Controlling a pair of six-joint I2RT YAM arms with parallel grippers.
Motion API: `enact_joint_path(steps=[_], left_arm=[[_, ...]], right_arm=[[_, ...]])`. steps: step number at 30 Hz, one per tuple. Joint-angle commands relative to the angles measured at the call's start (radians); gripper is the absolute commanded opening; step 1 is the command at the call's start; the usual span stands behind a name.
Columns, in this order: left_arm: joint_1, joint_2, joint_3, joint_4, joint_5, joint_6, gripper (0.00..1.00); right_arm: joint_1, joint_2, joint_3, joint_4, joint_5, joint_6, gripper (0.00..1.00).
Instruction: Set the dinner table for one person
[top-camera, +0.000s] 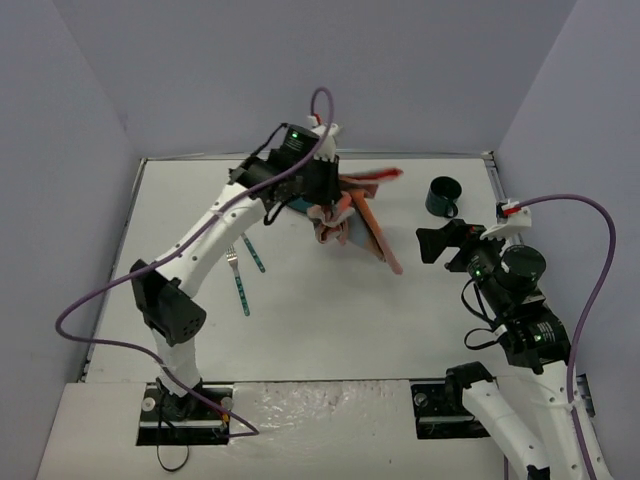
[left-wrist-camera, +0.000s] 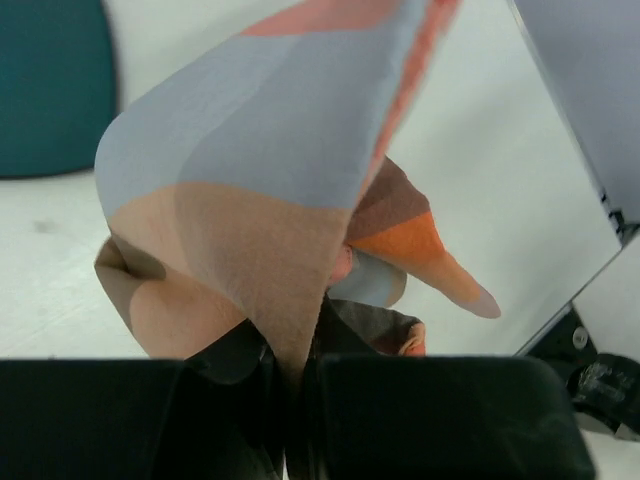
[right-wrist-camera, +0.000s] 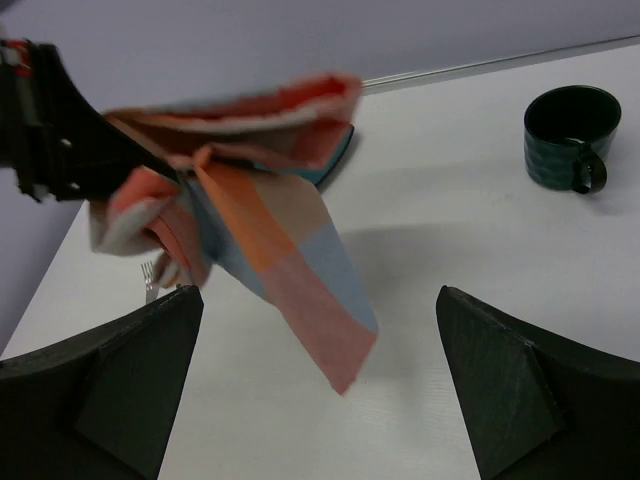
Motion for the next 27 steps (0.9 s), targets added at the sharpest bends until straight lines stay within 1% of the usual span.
enact_joint_path(steps=[1,6,9,10,11,13,14,16,18,19,20,23,24,25,26,27], left_arm=[[-0.106,0.038,0.069,0.058,0.046,-0.022,0.0],[-0.155,0.104,0.081,0.086,0.09,-0.058,0.0],[-0.182,0.076,0.047,0.114,0.094,-0.06,0.0],[-0.185,0.051,0.009,0.159,0.088,-0.073,0.0],[-0.187,0.019,-0.043,0.209,0.078,-0.088,0.0],[-0.187,-0.074,-0.207,0.279,0.019,-0.11,0.0],[-0.186,-0.121,-0.256,0.322,-0.007,-0.117,0.0],[-0.186,-0.176,-0.448,0.361,-0.139,-0.116,0.0],[-0.182,-0.234,-0.603,0.43,-0.224,-0.124,0.0],[-0.179,-0.249,-0.663,0.452,-0.244,-0.128,0.03],[-0.174,-0.257,-0.728,0.473,-0.255,-0.139,0.12],[-0.15,-0.277,-0.895,0.522,-0.258,-0.18,0.45],[-0.144,-0.278,-0.936,0.524,-0.265,-0.182,0.57],[-0.139,-0.282,-0.958,0.517,-0.269,-0.18,0.66],[-0.134,-0.289,-0.969,0.507,-0.27,-0.176,0.73],[-0.127,-0.302,-0.971,0.497,-0.272,-0.16,0.77]], right_arm=[[0.008,-0.008,0.021,0.003,0.072,0.005,1.0],[0.007,-0.021,0.016,-0.029,0.122,-0.012,0.99],[0.007,-0.017,0.024,-0.036,0.151,-0.02,0.99],[0.007,-0.012,0.028,-0.038,0.151,-0.022,0.99],[0.007,-0.008,0.031,-0.04,0.151,-0.025,0.99],[0.007,-0.001,0.033,-0.038,0.15,-0.025,0.99],[0.007,0.004,0.033,-0.038,0.148,-0.025,0.99],[0.007,0.009,0.021,-0.04,0.142,-0.023,0.99],[0.008,0.013,0.002,-0.039,0.134,-0.015,0.99],[0.007,0.015,-0.007,-0.038,0.133,-0.012,0.99],[0.007,0.02,-0.02,-0.038,0.125,-0.006,0.99],[0.008,0.041,-0.063,-0.038,0.089,0.005,1.0],[0.008,0.054,-0.082,-0.038,0.076,0.01,1.0],[0.008,0.063,-0.098,-0.037,0.065,0.014,1.0],[0.008,0.069,-0.112,-0.034,0.056,0.017,1.0],[0.007,0.075,-0.121,-0.031,0.052,0.02,1.0]])
